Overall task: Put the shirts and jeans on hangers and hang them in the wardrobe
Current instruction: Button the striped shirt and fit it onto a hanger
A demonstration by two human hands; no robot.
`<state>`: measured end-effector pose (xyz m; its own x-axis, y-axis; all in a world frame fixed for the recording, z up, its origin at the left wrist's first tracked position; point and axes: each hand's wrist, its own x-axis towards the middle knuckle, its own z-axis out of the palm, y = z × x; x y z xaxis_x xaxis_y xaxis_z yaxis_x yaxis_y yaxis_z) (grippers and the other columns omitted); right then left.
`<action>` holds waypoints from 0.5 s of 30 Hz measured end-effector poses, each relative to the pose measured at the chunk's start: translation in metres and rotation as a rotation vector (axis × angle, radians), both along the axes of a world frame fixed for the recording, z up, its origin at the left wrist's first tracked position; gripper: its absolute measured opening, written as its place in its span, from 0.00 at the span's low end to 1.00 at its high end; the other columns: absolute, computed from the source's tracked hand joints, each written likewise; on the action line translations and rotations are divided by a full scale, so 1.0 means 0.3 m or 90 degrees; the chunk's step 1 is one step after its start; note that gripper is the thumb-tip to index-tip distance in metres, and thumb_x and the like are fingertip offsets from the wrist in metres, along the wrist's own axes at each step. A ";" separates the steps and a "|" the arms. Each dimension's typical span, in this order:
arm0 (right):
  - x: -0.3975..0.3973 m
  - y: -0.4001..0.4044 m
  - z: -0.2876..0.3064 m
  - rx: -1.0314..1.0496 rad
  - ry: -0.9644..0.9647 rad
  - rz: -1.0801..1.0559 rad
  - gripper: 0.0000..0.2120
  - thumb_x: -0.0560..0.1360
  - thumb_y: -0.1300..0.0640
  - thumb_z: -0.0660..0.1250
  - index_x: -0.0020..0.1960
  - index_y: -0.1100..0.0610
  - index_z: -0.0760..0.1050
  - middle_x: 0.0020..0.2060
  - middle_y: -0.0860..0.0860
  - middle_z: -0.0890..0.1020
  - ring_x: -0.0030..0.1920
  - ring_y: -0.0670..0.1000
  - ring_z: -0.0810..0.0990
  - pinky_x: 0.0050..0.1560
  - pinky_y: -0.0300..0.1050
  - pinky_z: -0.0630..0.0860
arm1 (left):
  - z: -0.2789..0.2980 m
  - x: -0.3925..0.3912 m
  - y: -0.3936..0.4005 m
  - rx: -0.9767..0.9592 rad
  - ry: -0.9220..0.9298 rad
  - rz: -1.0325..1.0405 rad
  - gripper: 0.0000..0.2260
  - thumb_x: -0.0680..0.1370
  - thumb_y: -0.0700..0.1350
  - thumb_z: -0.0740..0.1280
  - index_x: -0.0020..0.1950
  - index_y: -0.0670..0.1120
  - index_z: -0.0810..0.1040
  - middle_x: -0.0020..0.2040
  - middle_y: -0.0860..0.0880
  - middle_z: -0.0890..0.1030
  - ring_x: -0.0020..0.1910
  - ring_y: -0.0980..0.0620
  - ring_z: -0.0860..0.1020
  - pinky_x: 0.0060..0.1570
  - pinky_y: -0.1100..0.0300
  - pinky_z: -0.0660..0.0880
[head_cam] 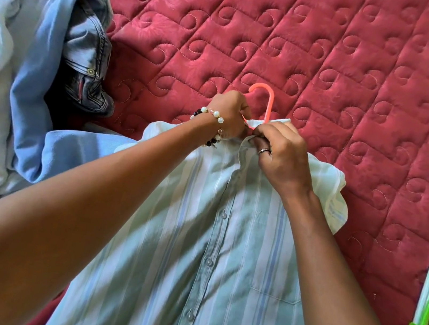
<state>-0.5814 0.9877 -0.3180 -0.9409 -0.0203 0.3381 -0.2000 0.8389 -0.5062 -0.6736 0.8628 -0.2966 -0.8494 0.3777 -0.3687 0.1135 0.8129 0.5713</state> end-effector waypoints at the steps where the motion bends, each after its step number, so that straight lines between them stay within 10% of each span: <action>1: 0.001 -0.002 0.000 0.006 -0.002 0.000 0.04 0.71 0.67 0.66 0.45 0.64 0.79 0.39 0.57 0.81 0.42 0.60 0.77 0.43 0.52 0.74 | -0.001 0.000 -0.002 0.003 -0.001 -0.007 0.08 0.73 0.38 0.70 0.48 0.50 0.78 0.53 0.45 0.81 0.53 0.46 0.79 0.51 0.61 0.75; 15: -0.013 0.006 -0.021 0.079 -0.110 -0.003 0.09 0.71 0.56 0.67 0.44 0.61 0.78 0.40 0.56 0.78 0.44 0.58 0.73 0.43 0.53 0.72 | 0.009 0.067 -0.064 0.139 -0.050 -0.078 0.31 0.69 0.42 0.75 0.69 0.44 0.66 0.49 0.44 0.82 0.50 0.47 0.80 0.53 0.55 0.75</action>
